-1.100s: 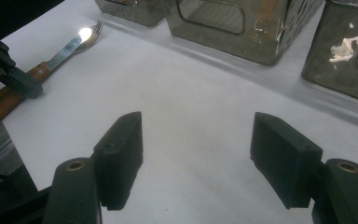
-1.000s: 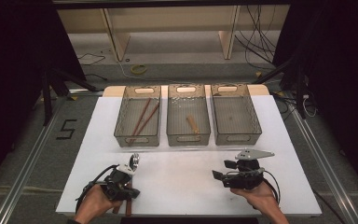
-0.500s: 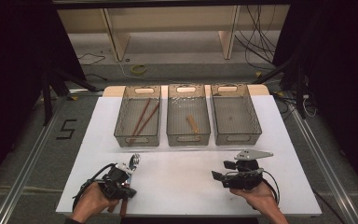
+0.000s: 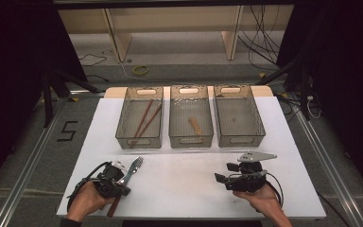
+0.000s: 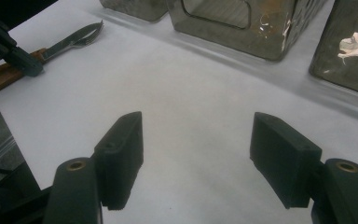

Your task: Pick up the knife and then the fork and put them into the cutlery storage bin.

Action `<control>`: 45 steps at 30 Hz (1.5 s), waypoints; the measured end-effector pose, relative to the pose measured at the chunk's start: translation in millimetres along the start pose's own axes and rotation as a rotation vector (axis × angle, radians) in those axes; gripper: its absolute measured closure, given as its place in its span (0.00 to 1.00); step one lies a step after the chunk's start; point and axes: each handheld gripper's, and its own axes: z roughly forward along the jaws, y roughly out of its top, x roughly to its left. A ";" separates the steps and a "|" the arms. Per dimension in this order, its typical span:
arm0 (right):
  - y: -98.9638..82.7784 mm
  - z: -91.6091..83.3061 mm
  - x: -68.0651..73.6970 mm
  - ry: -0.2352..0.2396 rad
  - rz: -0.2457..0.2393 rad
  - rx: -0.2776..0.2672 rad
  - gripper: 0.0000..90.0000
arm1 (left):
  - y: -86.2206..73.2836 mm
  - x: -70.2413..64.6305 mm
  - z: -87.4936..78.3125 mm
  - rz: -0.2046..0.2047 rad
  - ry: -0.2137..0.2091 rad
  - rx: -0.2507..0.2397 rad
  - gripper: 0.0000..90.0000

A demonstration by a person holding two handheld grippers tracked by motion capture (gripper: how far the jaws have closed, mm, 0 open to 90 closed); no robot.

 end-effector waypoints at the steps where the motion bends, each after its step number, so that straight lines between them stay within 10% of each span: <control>1: 0.0 0.0 -0.1 0.001 0.001 0.000 0.39 | 0.0 1.6 -0.5 0.002 0.002 0.002 0.99; 22: 0.6 0.4 -0.2 0.002 -0.002 0.003 0.40 | 5.4 37.6 -6.9 -0.067 0.090 0.021 0.99; 36: 1.6 1.3 0.8 0.011 -0.003 0.006 0.40 | 16.9 42.2 -8.7 -0.072 0.070 0.054 0.98; 45: 2.4 2.3 1.5 0.017 -0.008 0.004 0.39 | 12.5 39.0 -40.8 -0.072 0.099 -0.015 0.74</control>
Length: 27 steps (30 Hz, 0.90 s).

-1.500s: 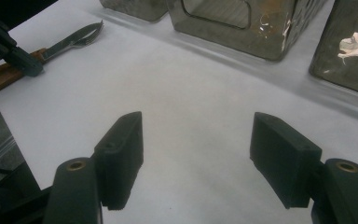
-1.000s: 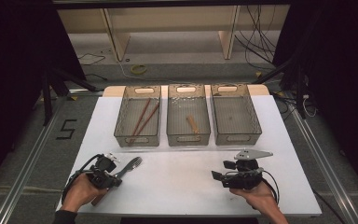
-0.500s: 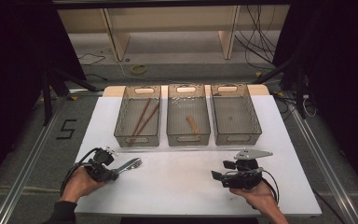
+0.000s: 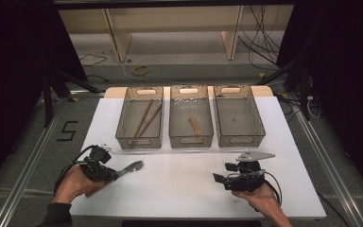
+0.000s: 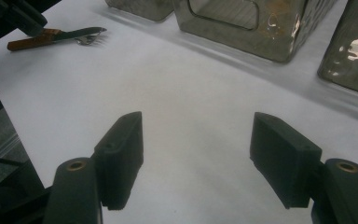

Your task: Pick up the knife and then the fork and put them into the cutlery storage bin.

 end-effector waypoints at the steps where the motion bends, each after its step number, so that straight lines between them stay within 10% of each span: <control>1: 0.1 -0.4 0.0 0.000 0.000 0.000 0.39 | -2.5 1.3 -2.3 -0.001 0.010 -0.002 0.70; 10: 0.5 -1.1 1.3 0.001 -0.003 -0.003 0.39 | -18.1 5.6 -6.5 0.040 0.015 0.032 0.41; 27: 0.7 -1.0 2.7 0.004 -0.009 0.000 0.39 | -35.3 12.8 5.2 0.085 0.059 0.143 0.55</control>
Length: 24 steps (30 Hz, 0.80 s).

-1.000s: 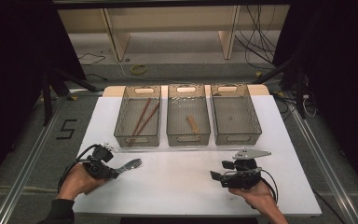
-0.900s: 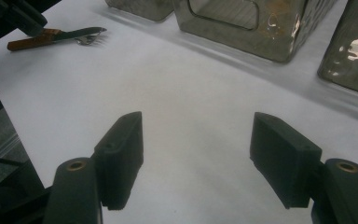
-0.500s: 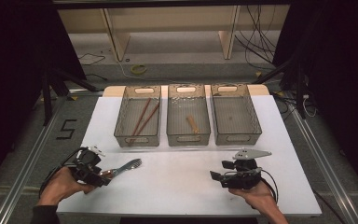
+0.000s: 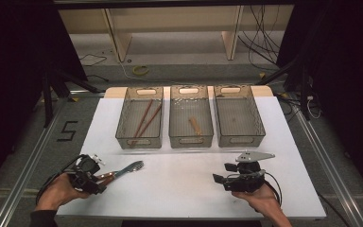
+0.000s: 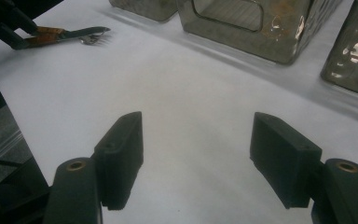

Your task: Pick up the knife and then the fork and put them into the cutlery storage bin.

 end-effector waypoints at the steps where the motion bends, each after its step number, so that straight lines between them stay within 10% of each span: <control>1: 0.0 -0.1 -0.1 0.001 -0.002 0.002 0.39 | -0.7 1.1 0.2 0.004 -0.001 0.005 0.57; 24: 0.1 -0.1 0.1 0.006 -0.002 0.003 0.40 | -4.5 1.5 8.7 0.070 0.001 0.052 0.82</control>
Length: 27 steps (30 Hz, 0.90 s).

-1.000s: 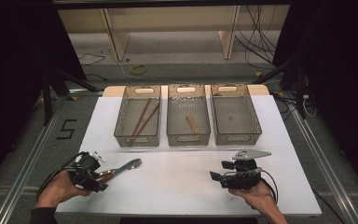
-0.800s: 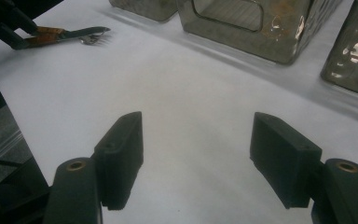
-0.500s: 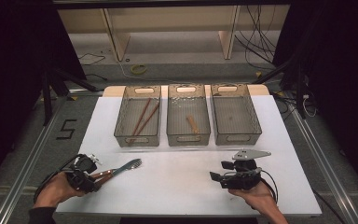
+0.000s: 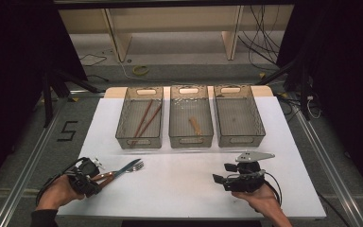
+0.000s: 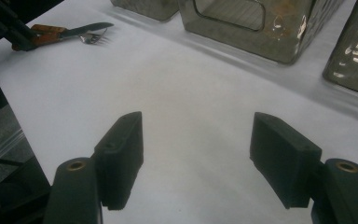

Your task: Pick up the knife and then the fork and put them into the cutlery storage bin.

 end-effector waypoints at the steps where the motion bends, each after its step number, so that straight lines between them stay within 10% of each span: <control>1: 0.0 -0.1 0.0 0.000 0.000 0.000 0.40 | -0.2 -0.4 0.1 0.003 0.000 -0.005 0.83; 13: 1.5 -1.1 1.0 0.007 -0.001 -0.007 0.40 | 17.7 -21.9 -20.8 0.081 -0.007 -0.126 0.83; 27: 23.6 -6.2 28.7 0.047 -0.142 -0.065 0.39 | 84.5 -84.2 -22.3 0.330 -0.097 -0.179 0.83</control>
